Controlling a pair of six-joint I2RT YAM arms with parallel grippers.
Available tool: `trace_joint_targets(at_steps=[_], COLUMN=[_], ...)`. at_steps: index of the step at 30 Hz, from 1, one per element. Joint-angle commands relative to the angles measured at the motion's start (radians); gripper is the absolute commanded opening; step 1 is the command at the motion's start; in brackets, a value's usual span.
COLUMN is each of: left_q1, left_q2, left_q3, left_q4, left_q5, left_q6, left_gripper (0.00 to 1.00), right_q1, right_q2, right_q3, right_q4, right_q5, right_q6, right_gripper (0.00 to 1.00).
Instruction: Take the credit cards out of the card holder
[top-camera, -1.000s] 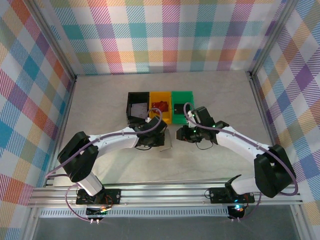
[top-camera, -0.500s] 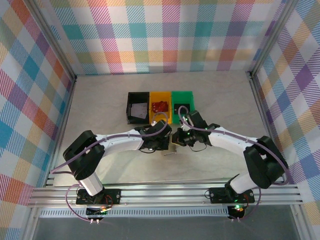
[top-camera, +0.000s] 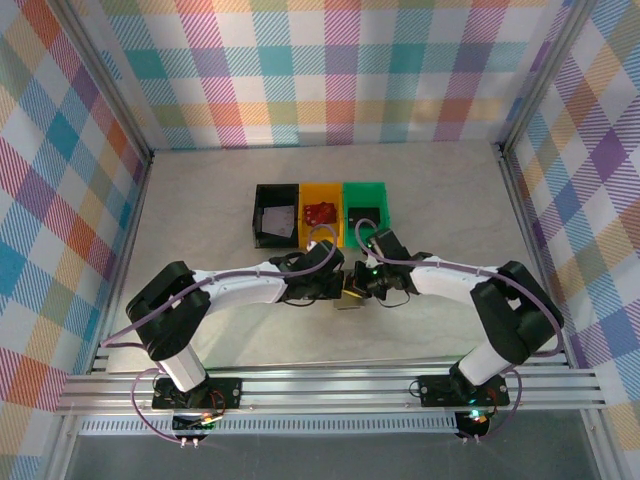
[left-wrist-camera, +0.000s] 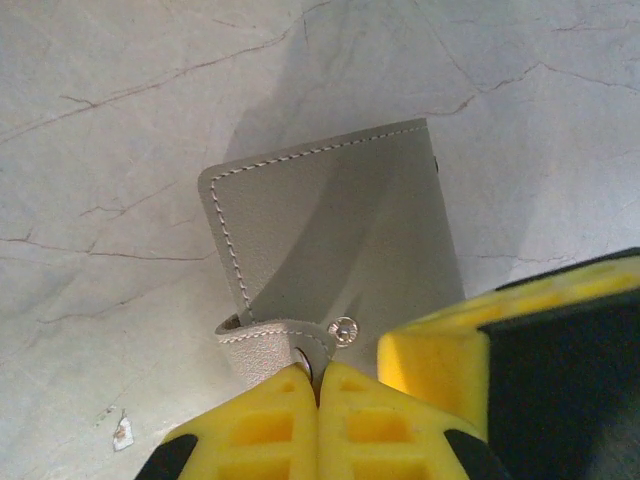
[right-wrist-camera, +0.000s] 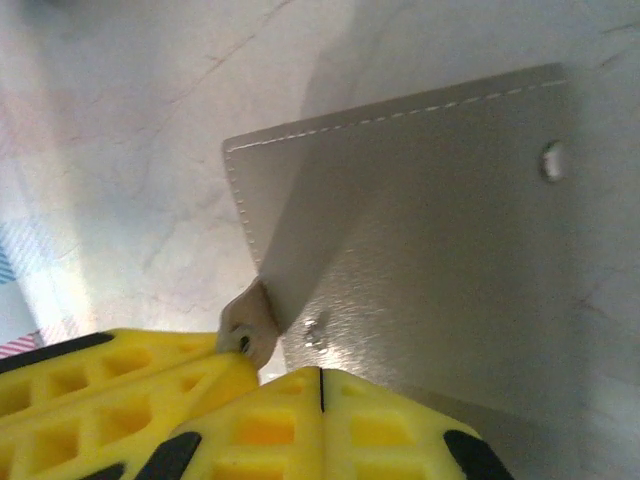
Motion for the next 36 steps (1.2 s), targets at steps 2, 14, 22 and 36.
trace_joint_targets(at_steps=[2,14,22,36], left_q1=[-0.012,-0.01,0.013,0.017], left_q2=[-0.044,-0.199,-0.202,-0.305], left_q3=[-0.034,-0.167,-0.255,-0.294], left_q4=[0.06,0.16,0.226,0.348], left_q5=[0.02,-0.034,-0.007,0.008], left_q6=[-0.017,-0.026,-0.052,-0.068], left_gripper=[0.0,0.0,0.0,0.0], right_q1=[0.007,0.007,0.011,0.12], right_q2=[0.028,-0.045,-0.083,-0.1], right_q3=[-0.031,-0.01,0.062,0.156], right_q4=[0.005,-0.1,-0.231,-0.367], right_q5=[0.053,0.15,0.176,0.28], right_q6=[0.026,-0.035,-0.112,-0.129], right_gripper=[0.0,0.0,0.22,0.59])
